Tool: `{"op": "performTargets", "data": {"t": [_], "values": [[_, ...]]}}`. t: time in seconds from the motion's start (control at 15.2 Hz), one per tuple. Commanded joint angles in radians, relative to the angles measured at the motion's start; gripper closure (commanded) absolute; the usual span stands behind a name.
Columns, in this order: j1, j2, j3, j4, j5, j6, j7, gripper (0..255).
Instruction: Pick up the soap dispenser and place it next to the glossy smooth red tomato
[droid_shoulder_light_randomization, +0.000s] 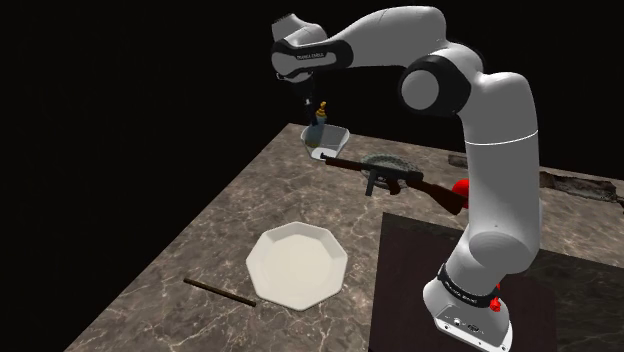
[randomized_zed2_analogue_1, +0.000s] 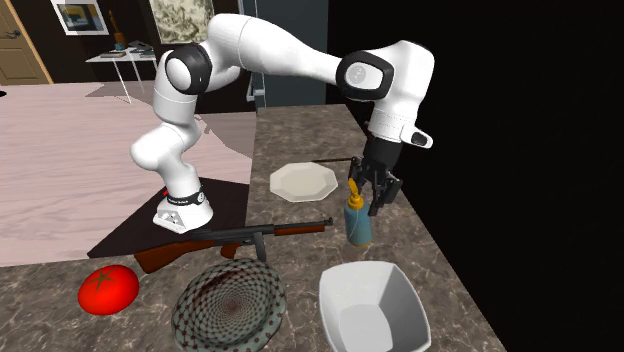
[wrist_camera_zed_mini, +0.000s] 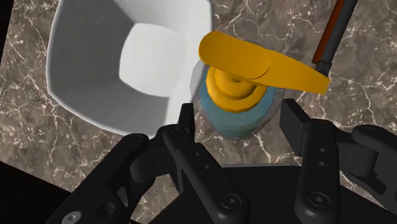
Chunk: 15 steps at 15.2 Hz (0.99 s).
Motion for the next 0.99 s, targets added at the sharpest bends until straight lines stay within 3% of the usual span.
{"op": "performTargets", "data": {"t": [0.0, 0.92], "values": [[0.001, 0.001, 0.000, 0.035, 0.001, -0.033, -0.008, 255], [-0.001, 0.069, -0.007, 0.328, 0.005, -0.250, -0.072, 255]]}}
